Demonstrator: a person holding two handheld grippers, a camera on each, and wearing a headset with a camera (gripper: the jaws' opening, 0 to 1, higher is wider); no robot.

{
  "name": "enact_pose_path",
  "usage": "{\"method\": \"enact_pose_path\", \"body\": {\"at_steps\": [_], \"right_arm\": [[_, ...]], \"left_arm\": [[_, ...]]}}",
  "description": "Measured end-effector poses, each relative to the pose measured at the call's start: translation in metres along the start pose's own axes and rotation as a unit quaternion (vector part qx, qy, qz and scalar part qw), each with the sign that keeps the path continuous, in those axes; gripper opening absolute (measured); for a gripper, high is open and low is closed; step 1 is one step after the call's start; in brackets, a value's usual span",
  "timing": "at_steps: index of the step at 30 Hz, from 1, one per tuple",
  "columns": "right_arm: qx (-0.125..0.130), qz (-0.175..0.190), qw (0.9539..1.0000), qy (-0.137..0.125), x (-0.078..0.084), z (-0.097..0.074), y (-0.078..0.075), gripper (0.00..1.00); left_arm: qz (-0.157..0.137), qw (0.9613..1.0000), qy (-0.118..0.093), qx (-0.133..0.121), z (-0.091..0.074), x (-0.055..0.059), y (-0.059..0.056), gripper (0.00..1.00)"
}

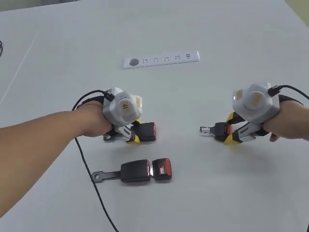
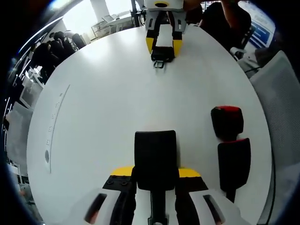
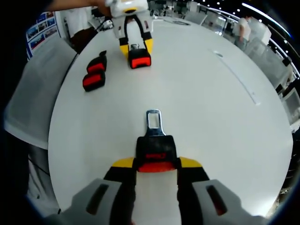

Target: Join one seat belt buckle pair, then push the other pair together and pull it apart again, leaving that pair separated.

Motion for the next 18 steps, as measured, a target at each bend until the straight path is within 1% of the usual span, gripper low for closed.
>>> {"method": "enact_pose_path", "body": {"at_steps": [2, 5, 7, 8, 9, 15, 18], "right_arm": [[-0.002, -0.012, 0.9999, -0.003, -0.006, 0.002, 0.005, 0.33], [0.004, -0.011, 0.9999, -0.006, -0.016, 0.004, 0.006, 0.32], [0.008, -0.020, 0.9997, -0.011, -0.026, 0.008, 0.007, 0.32], [0.008, -0.019, 0.9997, -0.012, -0.028, 0.009, 0.006, 0.32], [0.002, -0.019, 0.9996, -0.019, -0.034, 0.010, 0.007, 0.32], [-0.003, -0.043, 0.9986, -0.029, -0.058, 0.018, 0.012, 0.32], [-0.003, -0.051, 0.9982, -0.034, -0.070, 0.023, 0.013, 0.32]], "left_arm": [[0.001, 1.0000, -0.001, 0.002, -0.001, 0.000, 0.000, 0.32], [0.002, 1.0000, -0.002, 0.006, -0.001, 0.000, 0.000, 0.32], [0.008, 0.9999, 0.004, 0.006, -0.001, -0.001, -0.001, 0.32], [0.009, 0.9999, 0.004, 0.006, -0.002, -0.001, -0.001, 0.32], [0.010, 0.9999, 0.006, 0.006, -0.002, -0.001, -0.001, 0.32], [0.008, 0.9999, 0.007, 0.008, -0.003, -0.002, -0.003, 0.32], [0.008, 0.9999, 0.012, 0.008, -0.004, -0.003, -0.004, 0.32]]}}
Point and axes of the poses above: the centre of the closed fingertips' face, and the gripper's own axes: z roughly forward along the fingers, y roughly to its left, x roughly out of its underside, the point moved 5 cm from there along -z, roughly backward along the fingers, and after that the axes turned 10 degrees about y, right-handed, at the moved point
